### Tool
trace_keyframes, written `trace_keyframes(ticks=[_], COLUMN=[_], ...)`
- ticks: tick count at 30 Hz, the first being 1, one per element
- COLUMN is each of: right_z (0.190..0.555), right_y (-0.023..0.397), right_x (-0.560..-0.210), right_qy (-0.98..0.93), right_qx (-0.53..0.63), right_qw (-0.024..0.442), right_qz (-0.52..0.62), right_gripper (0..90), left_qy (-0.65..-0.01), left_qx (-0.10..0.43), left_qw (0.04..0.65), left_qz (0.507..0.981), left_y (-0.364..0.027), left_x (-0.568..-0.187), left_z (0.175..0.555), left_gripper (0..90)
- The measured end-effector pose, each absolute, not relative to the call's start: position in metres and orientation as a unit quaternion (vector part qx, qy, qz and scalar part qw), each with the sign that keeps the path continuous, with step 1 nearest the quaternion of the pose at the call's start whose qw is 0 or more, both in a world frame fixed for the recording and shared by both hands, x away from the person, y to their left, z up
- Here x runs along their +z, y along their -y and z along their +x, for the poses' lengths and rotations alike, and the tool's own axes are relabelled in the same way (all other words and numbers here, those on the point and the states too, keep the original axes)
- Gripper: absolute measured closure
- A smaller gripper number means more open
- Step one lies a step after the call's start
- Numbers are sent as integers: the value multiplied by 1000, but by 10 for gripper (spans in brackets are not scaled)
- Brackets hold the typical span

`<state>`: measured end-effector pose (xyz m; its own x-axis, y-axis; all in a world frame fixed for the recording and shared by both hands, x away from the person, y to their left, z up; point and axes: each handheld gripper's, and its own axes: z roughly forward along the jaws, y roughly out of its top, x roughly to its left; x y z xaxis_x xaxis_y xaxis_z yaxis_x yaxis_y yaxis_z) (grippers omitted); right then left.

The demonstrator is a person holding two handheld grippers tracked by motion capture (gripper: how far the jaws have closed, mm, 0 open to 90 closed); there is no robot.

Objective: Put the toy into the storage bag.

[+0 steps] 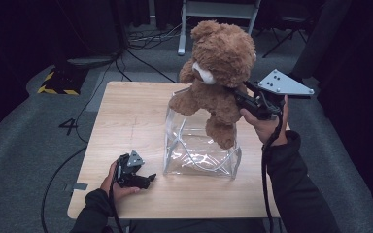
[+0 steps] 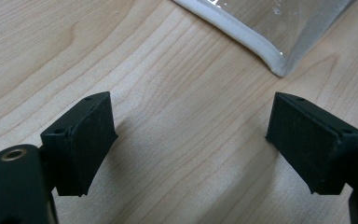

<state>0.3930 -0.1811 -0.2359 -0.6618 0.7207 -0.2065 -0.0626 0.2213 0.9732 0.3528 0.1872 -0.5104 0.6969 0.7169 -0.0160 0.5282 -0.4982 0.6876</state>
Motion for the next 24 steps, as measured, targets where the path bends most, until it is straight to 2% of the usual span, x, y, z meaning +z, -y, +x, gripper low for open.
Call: trace_keyframes(ticks=[4,24], right_z=[391,384], right_y=[186,209], right_x=[-239,-252], right_qy=[-703,-687], right_qx=[572,583], right_qw=[349,344], right_qz=[237,263], right_gripper=[695,691], left_qy=[-364,-364], left_qx=[137,137], left_qw=[344,344], left_qz=[855,855], left_y=[-187,-187], left_x=[-510,-510], left_z=[353,353], left_gripper=[152,152])
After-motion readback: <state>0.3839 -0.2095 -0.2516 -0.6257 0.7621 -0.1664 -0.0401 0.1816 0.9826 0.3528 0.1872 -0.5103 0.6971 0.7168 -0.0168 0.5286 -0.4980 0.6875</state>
